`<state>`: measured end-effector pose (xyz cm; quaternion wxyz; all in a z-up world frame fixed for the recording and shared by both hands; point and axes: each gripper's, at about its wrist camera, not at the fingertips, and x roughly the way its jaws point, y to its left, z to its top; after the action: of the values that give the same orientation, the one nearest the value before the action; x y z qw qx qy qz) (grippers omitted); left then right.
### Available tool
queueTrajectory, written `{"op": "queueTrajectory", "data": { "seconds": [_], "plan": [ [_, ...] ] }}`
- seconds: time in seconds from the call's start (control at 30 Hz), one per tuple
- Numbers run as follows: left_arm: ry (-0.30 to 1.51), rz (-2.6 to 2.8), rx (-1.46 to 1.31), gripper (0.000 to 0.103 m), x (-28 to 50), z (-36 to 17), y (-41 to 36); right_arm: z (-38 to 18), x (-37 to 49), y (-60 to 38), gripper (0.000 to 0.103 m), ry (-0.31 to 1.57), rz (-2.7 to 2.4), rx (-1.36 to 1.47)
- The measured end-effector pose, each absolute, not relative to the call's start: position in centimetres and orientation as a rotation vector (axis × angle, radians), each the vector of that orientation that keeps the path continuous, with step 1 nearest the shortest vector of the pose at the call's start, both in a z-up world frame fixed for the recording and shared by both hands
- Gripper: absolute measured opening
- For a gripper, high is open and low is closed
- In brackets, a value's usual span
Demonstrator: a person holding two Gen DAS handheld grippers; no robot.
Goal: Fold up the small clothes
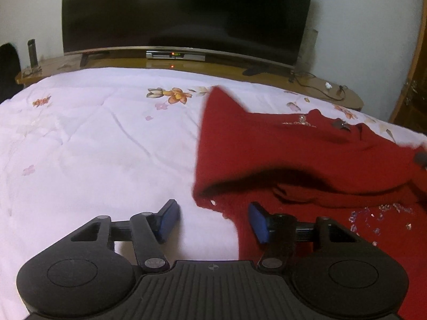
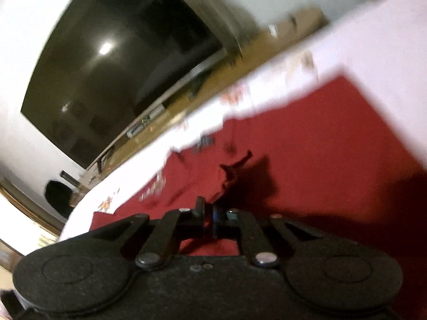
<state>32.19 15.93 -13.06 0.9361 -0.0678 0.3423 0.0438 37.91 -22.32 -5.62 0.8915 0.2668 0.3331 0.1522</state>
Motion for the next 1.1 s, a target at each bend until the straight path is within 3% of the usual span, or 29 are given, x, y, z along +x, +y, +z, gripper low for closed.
{"op": "queueTrajectory", "data": {
  "seconds": [0.13, 0.33, 0.5, 0.6, 0.7, 0.87, 1.1],
  "plan": [
    [0.701, 0.083, -0.114, 0.045, 32.7, -12.9, 15.6, -3.1, 37.7, -24.9, 0.006, 0.615, 0.299, 0.423],
    [0.707, 0.048, -0.072, 0.025, 33.2, -12.7, 14.9, -5.0, 39.2, -27.6, 0.006, 0.679, 0.228, 0.381],
    [0.71, 0.043, -0.054, 0.022, 33.4, -12.6, 14.6, -4.2, 38.4, -27.5, 0.006, 0.63, 0.255, 0.35],
    [0.711, 0.02, -0.065, 0.007, 33.4, -12.6, 14.5, -2.8, 37.9, -27.2, 0.006, 0.592, 0.279, 0.326],
    [0.708, 0.029, -0.036, 0.006, 33.4, -12.6, 13.9, -2.6, 37.7, -27.4, 0.006, 0.569, 0.275, 0.298],
    [0.711, 0.026, -0.055, 0.005, 33.3, -12.5, 14.1, -5.3, 39.1, -28.4, 0.006, 0.689, 0.196, 0.282],
    [0.725, 0.03, -0.079, 0.004, 33.6, -12.6, 14.4, -3.5, 37.8, -28.5, 0.006, 0.611, 0.243, 0.251]
  ]
}}
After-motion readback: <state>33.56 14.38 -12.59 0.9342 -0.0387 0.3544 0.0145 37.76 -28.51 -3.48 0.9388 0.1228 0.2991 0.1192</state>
